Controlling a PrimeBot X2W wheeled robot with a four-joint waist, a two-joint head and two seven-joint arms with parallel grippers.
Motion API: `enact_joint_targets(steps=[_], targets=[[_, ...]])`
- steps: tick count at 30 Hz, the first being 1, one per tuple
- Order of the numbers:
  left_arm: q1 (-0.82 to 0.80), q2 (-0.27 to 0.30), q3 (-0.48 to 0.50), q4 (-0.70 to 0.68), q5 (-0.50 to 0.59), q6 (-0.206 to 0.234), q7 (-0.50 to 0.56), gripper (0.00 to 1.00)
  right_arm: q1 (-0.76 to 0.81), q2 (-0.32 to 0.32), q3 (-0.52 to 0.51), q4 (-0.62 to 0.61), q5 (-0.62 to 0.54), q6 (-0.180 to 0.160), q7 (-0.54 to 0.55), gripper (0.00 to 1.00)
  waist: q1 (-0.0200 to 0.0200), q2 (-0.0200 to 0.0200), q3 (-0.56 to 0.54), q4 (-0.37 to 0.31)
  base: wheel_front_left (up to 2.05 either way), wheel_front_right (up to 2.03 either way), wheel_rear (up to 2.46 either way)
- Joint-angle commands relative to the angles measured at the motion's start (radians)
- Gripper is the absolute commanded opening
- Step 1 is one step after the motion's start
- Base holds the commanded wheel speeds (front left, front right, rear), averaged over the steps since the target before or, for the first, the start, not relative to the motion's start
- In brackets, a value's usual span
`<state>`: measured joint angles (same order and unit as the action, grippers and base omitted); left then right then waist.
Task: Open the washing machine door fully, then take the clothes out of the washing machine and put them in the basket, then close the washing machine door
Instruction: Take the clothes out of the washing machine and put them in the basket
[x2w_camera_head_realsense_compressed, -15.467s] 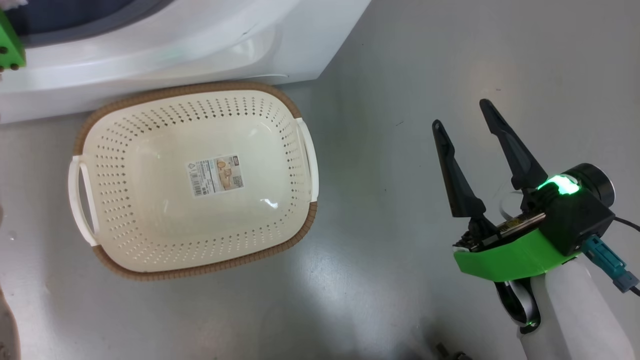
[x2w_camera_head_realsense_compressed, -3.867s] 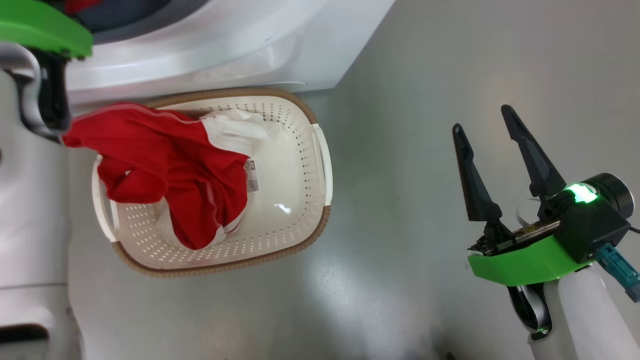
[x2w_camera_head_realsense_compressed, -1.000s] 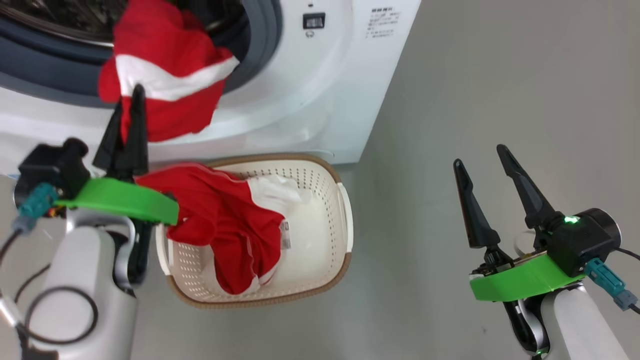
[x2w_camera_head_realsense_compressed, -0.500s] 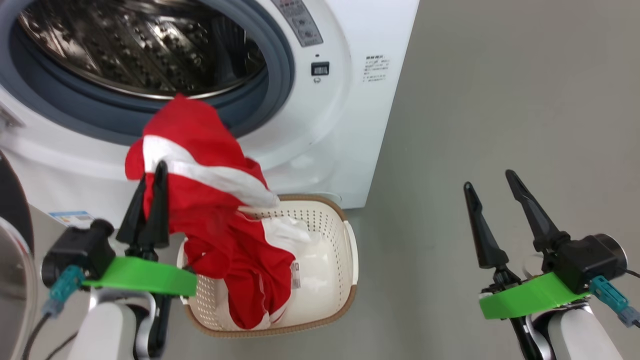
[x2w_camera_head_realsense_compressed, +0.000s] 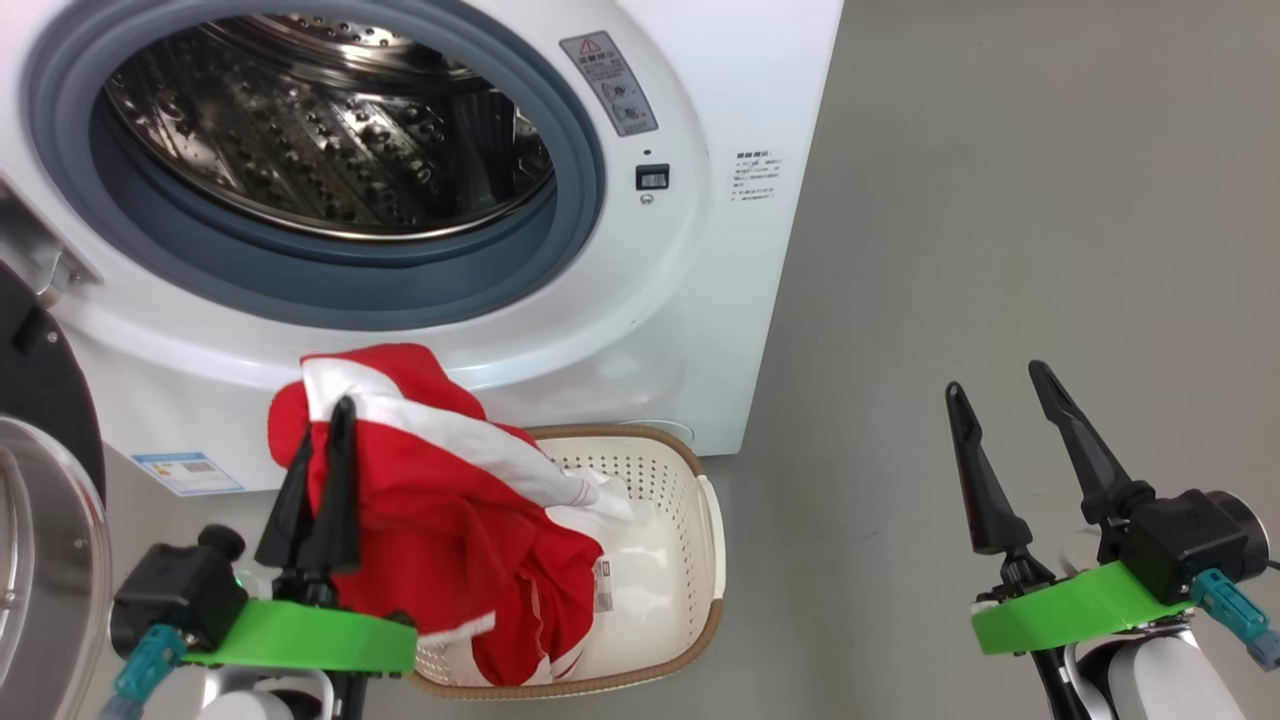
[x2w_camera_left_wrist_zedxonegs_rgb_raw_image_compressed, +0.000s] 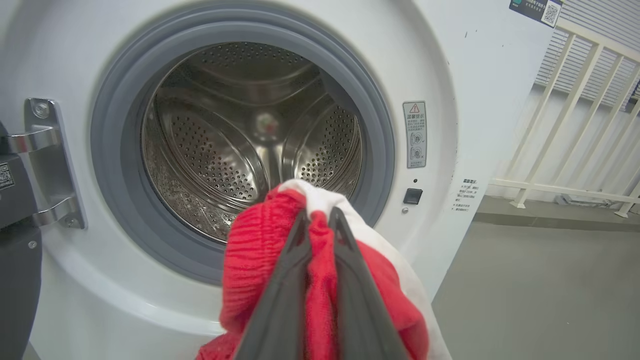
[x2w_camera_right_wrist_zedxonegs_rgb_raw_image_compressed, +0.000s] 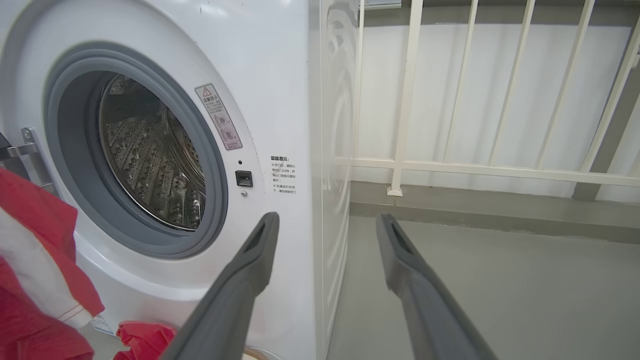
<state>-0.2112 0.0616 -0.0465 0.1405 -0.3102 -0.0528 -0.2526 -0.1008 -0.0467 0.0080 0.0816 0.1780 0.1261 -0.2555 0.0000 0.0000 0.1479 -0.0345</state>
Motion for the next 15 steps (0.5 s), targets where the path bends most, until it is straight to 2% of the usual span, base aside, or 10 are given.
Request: enact_joint_targets(steps=[1, 8, 15], targets=[[0.001, 0.01, 0.031, -0.034, -0.002, 0.005, -0.009, 0.0, 0.007, -0.004, 0.018, -0.026, 0.006, 0.005, -0.006, 1.0, 0.0, 0.0, -0.005, 0.001, 0.0, 0.0, 0.0], [0.016, 0.002, 0.018, -0.011, -0.013, 0.005, -0.009, 0.0, 0.021, -0.004, 0.022, -0.025, 0.007, 0.005, -0.006, 1.0, 0.0, 0.0, -0.006, -0.001, 0.0, 0.0, 0.0], [-0.021, -0.003, -0.003, 0.099, -0.048, 0.004, 0.005, 0.0, 0.015, -0.004, 0.024, -0.031, 0.002, 0.005, -0.006, 1.0, 0.0, 0.0, 0.025, -0.007, 0.0, 0.0, 0.0]])
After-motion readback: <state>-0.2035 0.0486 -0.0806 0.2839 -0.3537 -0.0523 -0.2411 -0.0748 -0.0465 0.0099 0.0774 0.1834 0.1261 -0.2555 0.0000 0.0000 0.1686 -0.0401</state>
